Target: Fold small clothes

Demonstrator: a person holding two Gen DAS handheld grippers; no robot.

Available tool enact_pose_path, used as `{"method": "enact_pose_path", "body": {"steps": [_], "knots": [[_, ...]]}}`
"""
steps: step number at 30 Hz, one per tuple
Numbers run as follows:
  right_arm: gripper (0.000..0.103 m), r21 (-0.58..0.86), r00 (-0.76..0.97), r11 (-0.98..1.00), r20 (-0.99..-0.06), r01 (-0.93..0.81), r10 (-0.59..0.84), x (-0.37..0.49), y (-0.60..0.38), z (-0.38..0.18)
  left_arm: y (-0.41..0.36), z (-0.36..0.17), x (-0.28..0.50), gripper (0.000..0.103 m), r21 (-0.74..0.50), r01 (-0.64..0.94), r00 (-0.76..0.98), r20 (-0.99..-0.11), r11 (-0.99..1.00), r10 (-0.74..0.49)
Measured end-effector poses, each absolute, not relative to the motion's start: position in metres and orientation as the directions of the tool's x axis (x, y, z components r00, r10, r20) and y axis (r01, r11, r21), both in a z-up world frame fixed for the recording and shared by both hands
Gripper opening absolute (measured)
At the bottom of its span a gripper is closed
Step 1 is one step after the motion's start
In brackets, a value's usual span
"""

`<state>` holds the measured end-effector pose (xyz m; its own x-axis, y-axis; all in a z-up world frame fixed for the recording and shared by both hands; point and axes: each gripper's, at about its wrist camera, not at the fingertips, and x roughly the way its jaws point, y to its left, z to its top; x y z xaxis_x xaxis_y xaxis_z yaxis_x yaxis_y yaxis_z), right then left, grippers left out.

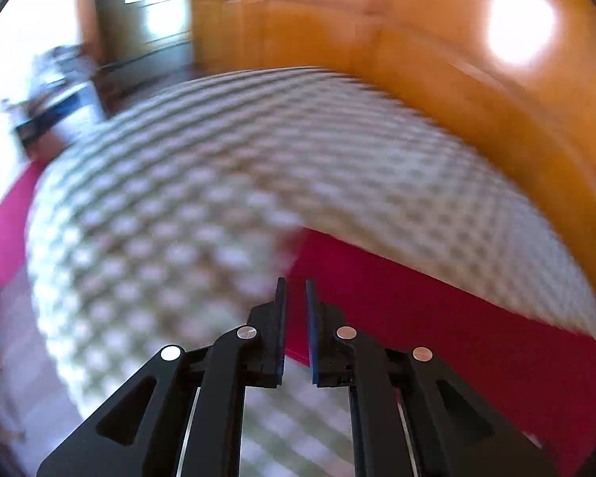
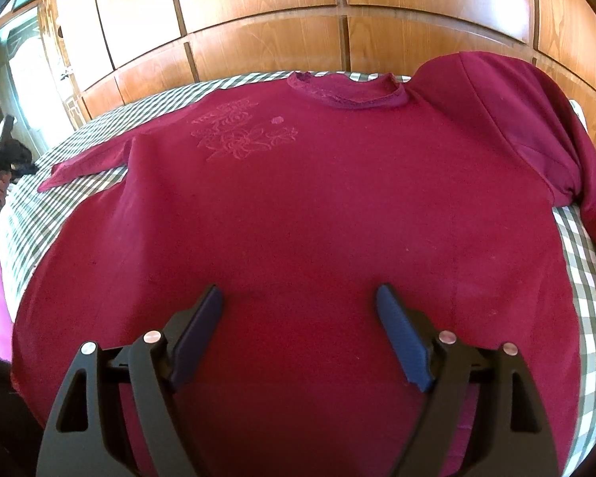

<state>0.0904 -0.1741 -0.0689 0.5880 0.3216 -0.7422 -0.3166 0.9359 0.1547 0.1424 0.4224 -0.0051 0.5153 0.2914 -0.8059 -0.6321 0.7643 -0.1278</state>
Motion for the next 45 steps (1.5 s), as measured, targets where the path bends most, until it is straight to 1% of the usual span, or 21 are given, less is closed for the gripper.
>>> {"method": "enact_pose_path", "body": {"steps": [1,2,4,7,8,9,12,14,15,16,17,19,23,24,32,34,36,38,39,42,45], "knots": [[0.072,0.159,0.590,0.940,-0.744,-0.301,0.314,0.090,-0.181,-0.065,0.394,-0.002,0.143,0.006,-0.135,-0.566,0.556,-0.791,0.813,0.256],[0.070,0.158,0.601,0.949,-0.742,-0.272,0.296,0.088,-0.191,-0.059,0.377,0.000,0.143,0.006,-0.135,-0.529,0.575,-0.783,0.838,0.237],[0.069,0.152,0.640,0.968,-0.727,-0.202,0.247,0.081,-0.220,-0.047,0.316,0.002,0.148,0.006,-0.151,-0.388,0.628,-0.765,0.909,0.141],[0.069,0.095,0.691,0.994,-0.716,-0.044,0.099,0.067,-0.280,-0.036,0.226,0.003,0.147,0.006,-0.145,-0.173,0.678,-0.735,0.974,0.011],[0.068,0.067,0.691,0.997,-0.723,0.036,0.024,0.062,-0.307,-0.036,0.204,0.004,0.143,0.006,-0.147,-0.121,0.688,-0.726,0.982,-0.024],[0.068,0.043,0.684,0.995,-0.729,0.087,-0.028,0.058,-0.324,-0.038,0.171,0.004,0.140,0.006,-0.166,-0.043,0.698,-0.710,0.985,-0.089],[0.068,-0.019,0.646,0.978,-0.748,0.207,-0.151,0.047,-0.377,-0.050,0.106,-0.007,0.142,0.006,-0.210,0.064,0.671,-0.715,0.976,-0.198],[0.066,-0.046,0.607,0.973,-0.775,0.225,-0.177,0.045,-0.394,-0.064,0.075,-0.020,0.145,0.006,-0.247,0.096,0.634,-0.732,0.964,-0.251],[0.059,-0.052,0.591,0.976,-0.788,0.213,-0.171,0.045,-0.399,-0.074,0.059,-0.028,0.146,0.006,-0.265,0.107,0.609,-0.745,0.958,-0.273],[0.057,-0.053,0.598,0.980,-0.785,0.192,-0.160,0.043,-0.400,-0.079,0.045,-0.032,0.145,0.006,-0.264,0.114,0.596,-0.753,0.958,-0.279],[0.051,-0.068,0.611,0.983,-0.775,0.171,-0.160,0.043,-0.397,-0.079,0.032,-0.036,0.144,0.006,-0.252,0.122,0.590,-0.760,0.960,-0.274],[0.007,-0.080,0.611,0.985,-0.776,0.152,-0.157,0.044,-0.395,-0.073,0.010,-0.041,0.143,0.006,-0.210,0.151,0.582,-0.771,0.966,-0.259],[0.007,0.004,0.702,0.988,-0.704,0.152,-0.105,0.035,-0.408,-0.021,-0.010,-0.054,0.149,0.006,-0.124,0.184,0.577,-0.789,0.975,-0.209],[0.007,0.054,0.733,0.985,-0.675,0.166,-0.087,0.031,-0.419,-0.002,-0.009,-0.057,0.149,0.006,-0.116,0.185,0.574,-0.794,0.976,-0.203],[0.007,0.359,0.894,0.891,-0.437,0.279,-0.103,0.032,-0.526,0.117,-0.009,-0.062,0.153,0.006,-0.113,0.186,0.575,-0.793,0.976,-0.201],[0.007,0.386,0.896,0.872,-0.428,0.300,-0.118,0.046,-0.549,0.130,-0.008,-0.063,0.156,0.006,-0.113,0.184,0.576,-0.792,0.976,-0.201],[0.007,0.349,0.867,0.861,-0.462,0.369,-0.185,0.067,-0.567,0.130,-0.008,-0.064,0.156,0.008,-0.112,0.180,0.577,-0.792,0.977,-0.197],[0.007,0.338,0.802,0.820,-0.555,0.462,-0.223,0.093,-0.593,0.112,-0.009,-0.066,0.156,0.008,-0.107,0.178,0.579,-0.792,0.978,-0.192],[0.006,0.346,0.753,0.779,-0.616,0.523,-0.232,0.109,-0.613,0.092,-0.009,-0.066,0.156,0.008,-0.107,0.176,0.580,-0.792,0.978,-0.191],[0.006,0.301,0.629,0.707,-0.734,0.640,-0.256,0.145,-0.651,0.041,-0.008,-0.067,0.159,0.008,-0.115,0.175,0.577,-0.793,0.978,-0.196],[0.006,0.277,0.551,0.671,-0.801,0.688,-0.235,0.170,-0.675,0.001,-0.008,-0.068,0.160,0.008,-0.120,0.173,0.576,-0.793,0.977,-0.200]]}}
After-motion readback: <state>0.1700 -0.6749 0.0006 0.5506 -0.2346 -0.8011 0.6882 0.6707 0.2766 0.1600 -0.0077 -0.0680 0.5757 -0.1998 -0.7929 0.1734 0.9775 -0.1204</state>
